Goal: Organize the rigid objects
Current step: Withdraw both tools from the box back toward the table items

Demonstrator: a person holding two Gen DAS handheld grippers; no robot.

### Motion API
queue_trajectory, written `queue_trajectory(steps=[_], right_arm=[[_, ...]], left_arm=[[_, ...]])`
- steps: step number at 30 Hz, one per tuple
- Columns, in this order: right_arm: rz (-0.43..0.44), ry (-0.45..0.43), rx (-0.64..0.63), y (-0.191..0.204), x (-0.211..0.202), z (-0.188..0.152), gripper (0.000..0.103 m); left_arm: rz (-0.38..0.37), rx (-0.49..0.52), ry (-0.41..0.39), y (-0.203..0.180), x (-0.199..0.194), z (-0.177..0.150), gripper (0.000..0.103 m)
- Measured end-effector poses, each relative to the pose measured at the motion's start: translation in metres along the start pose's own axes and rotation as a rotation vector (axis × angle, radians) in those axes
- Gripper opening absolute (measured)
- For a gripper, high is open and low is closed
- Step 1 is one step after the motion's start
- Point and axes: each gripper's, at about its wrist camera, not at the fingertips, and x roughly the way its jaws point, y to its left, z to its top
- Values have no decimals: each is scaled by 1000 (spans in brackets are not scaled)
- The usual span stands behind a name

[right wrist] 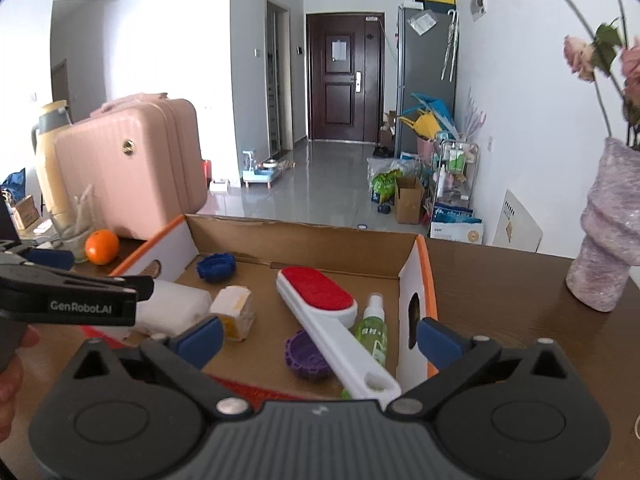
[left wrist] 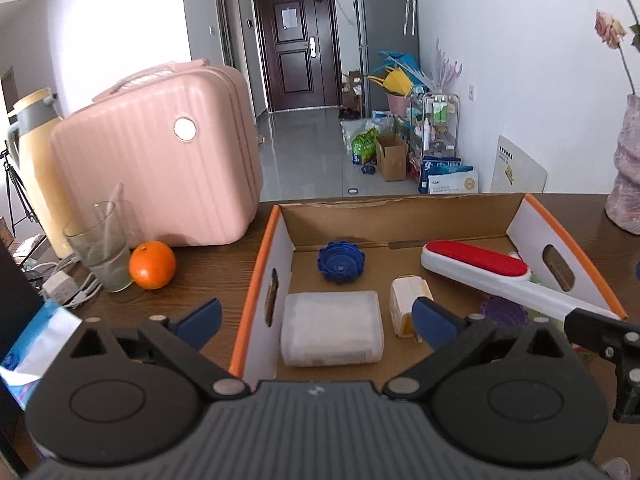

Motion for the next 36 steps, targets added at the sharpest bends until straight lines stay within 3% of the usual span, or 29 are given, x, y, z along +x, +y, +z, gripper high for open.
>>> queue_trajectory(steps=[15, 27, 36], right_arm=[[10, -127, 5, 26, -121, -48, 103], [-16, -116, 13, 42, -166, -110, 103], [-46, -71, 14, 50, -177, -157, 103]], left_arm=[[-38, -49, -80, 22, -107, -52, 103], [-67, -72, -88, 40, -155, -113, 103], [-78, -74, -76, 43, -167, -157, 103]])
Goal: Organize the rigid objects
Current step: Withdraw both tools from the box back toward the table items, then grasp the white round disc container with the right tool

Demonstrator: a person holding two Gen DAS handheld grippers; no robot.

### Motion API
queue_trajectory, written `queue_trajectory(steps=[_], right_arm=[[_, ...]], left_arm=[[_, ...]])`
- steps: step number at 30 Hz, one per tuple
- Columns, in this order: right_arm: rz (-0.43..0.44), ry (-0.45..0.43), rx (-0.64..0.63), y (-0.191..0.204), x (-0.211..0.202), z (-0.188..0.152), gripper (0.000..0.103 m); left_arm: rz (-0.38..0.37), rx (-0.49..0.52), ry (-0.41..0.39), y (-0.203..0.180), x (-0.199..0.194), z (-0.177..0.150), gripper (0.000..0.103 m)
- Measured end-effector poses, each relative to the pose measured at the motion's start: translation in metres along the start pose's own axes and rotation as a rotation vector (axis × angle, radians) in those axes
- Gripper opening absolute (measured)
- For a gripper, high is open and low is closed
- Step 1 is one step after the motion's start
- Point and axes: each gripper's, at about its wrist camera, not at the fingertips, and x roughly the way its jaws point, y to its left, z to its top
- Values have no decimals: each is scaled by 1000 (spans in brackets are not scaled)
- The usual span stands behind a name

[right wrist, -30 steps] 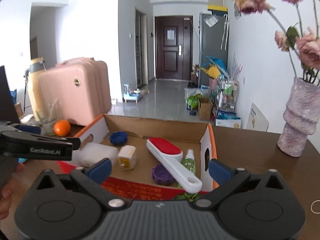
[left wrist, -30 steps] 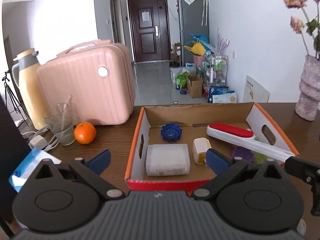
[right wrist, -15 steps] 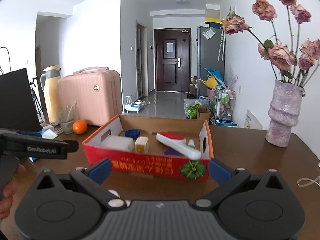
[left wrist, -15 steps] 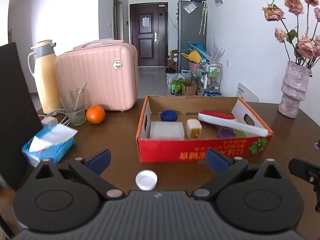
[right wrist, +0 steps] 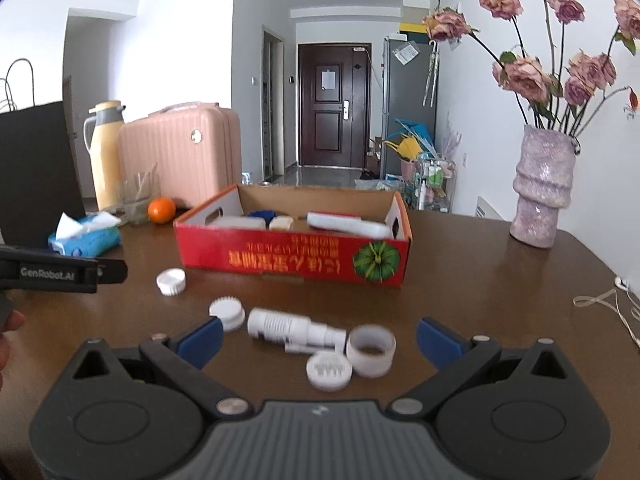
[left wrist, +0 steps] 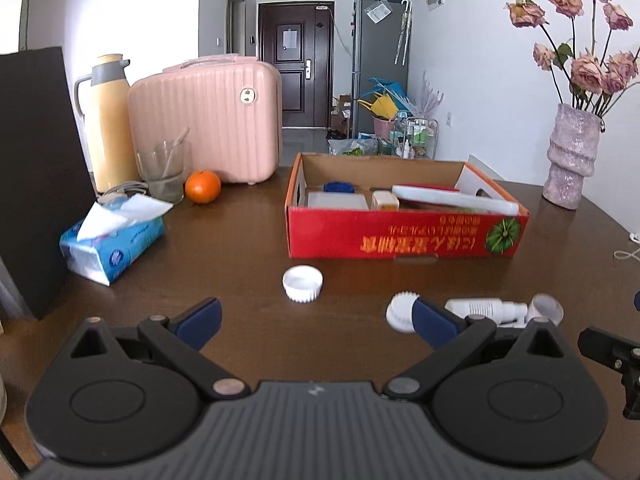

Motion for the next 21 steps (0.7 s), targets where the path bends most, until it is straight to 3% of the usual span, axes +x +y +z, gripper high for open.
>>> queue_trajectory(steps=[11, 21], right_arm=[[-25, 52, 23, 3, 12, -35, 103], [-37, 56, -13, 8, 37, -27, 100]], left_arm=[[-30, 5, 5, 2, 9, -31, 103], [-10, 1, -18, 4, 16, -38, 103]])
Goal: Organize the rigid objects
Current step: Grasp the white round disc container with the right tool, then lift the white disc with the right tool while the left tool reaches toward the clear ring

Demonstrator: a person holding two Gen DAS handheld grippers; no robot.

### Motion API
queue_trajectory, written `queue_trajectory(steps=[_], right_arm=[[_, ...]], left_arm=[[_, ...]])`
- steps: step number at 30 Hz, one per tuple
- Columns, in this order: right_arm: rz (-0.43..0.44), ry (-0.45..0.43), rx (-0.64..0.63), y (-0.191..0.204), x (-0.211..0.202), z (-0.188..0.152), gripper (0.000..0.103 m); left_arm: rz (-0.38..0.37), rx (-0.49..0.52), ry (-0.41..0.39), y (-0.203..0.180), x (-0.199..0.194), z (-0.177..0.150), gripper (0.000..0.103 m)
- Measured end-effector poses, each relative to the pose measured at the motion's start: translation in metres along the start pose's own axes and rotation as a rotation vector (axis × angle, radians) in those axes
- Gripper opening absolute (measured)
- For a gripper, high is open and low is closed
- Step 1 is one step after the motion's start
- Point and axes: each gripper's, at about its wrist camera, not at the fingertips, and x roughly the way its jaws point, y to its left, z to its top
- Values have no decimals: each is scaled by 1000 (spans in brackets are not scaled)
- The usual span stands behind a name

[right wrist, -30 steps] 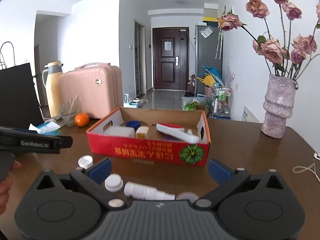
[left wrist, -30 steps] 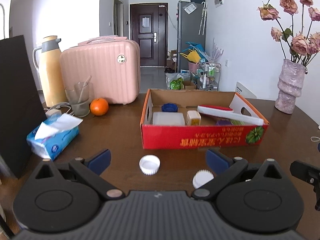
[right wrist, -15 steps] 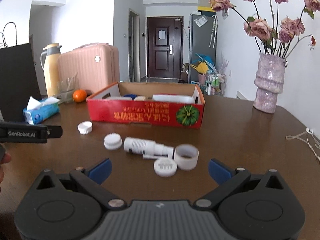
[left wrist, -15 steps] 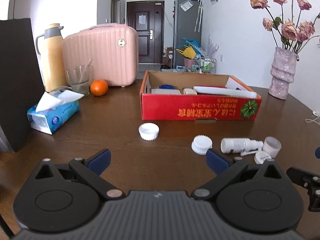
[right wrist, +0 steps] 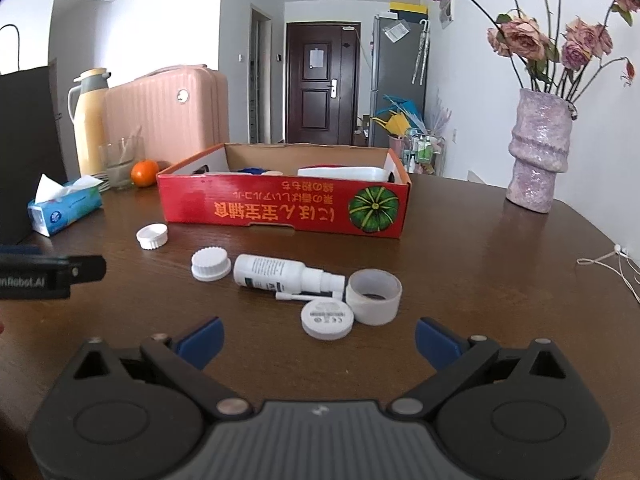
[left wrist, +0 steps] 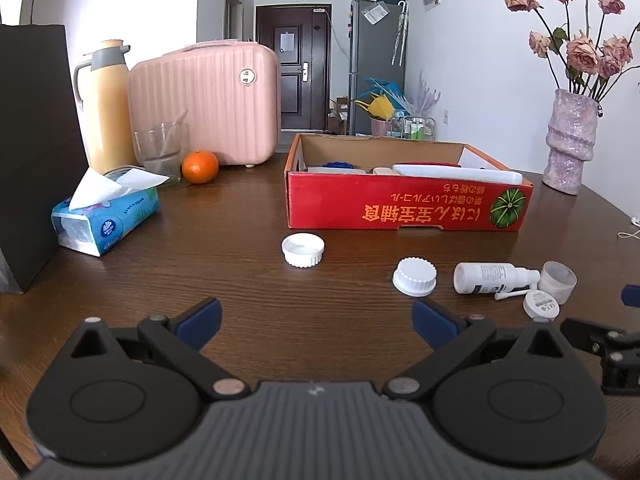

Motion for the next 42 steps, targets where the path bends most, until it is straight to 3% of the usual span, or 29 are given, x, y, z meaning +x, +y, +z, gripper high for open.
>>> queue_trajectory(steps=[7, 18, 22, 27, 35, 42], right_arm=[[26, 22, -37, 6, 21, 12, 92], [22, 68, 62, -9, 48, 5, 76], [11, 80, 47, -5, 53, 3, 64], [0, 78, 57, -6, 58, 5, 60], [-13, 101, 54, -4, 66, 5, 39], [-22, 94, 44, -1, 65, 3, 38]], left_arm=[[3, -30, 6, 5, 1, -1, 103], [5, -33, 9, 5, 2, -2, 103], [0, -38, -1, 5, 0, -2, 103], [-6, -37, 1, 5, -1, -3, 103], [-10, -41, -1, 6, -2, -2, 103], [-9, -41, -1, 6, -2, -3, 103]])
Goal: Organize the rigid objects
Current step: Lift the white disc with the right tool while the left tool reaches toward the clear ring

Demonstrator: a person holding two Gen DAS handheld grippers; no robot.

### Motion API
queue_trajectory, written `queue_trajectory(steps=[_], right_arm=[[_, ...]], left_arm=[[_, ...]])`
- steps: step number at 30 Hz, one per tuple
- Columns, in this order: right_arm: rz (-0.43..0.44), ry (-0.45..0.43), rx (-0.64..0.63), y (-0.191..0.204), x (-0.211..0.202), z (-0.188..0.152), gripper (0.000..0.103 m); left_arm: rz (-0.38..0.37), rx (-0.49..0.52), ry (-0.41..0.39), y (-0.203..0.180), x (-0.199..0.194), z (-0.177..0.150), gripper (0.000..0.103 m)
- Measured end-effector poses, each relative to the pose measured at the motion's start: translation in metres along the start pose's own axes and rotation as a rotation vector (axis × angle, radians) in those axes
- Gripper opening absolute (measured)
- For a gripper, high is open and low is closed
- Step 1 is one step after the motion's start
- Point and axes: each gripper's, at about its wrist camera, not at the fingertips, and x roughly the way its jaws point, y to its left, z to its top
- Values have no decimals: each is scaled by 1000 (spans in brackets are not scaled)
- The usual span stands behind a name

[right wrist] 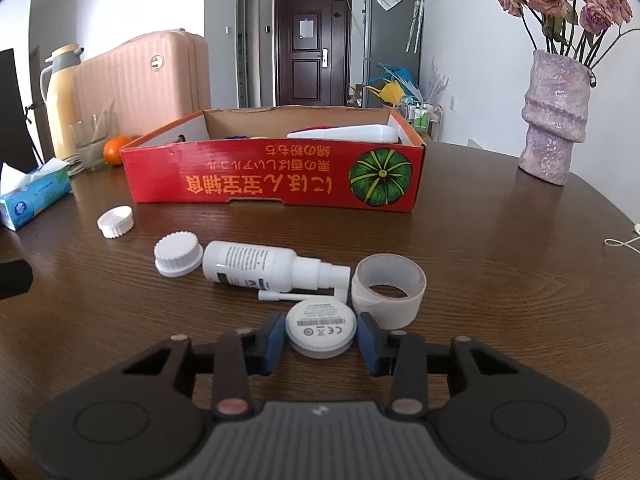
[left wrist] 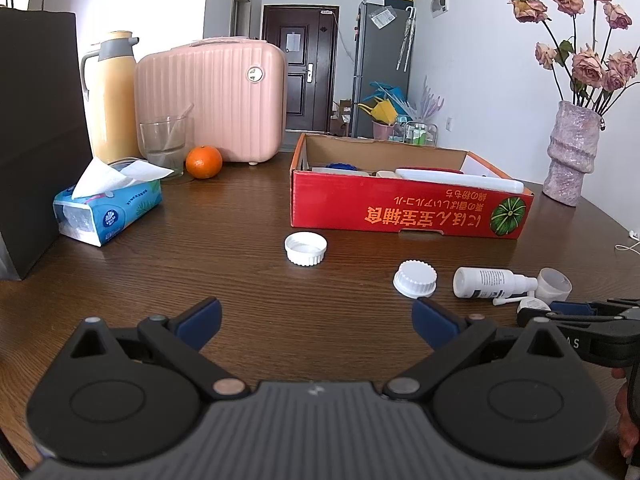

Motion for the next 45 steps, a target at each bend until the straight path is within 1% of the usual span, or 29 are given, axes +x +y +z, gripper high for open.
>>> queue_trajectory(steps=[3, 14, 19, 25, 28, 33, 40, 45], right_arm=[[1, -7, 10, -1, -2, -1, 38], [17, -90, 27, -5, -23, -1, 38], [27, -153, 61, -19, -47, 5, 38], [25, -201, 80, -46, -73, 6, 38], [6, -216, 85, -63, -81, 4, 38], [-40, -232, 96, -96, -91, 1, 38], [-89, -245, 94, -136, -99, -3, 38], [-107, -239, 90, -155, -92, -3, 38]], left_arm=[[0, 0, 0, 0, 0, 0, 103], [14, -2, 22, -1, 5, 0, 103], [16, 37, 30, -11, 1, 2, 103], [-1, 90, 39, -42, -2, 8, 103], [-12, 126, 34, -63, -3, 12, 103], [-50, 152, 32, -98, -3, 16, 103], [-93, 187, 47, -144, 3, 14, 103], [-116, 201, 74, -168, 10, 8, 103]])
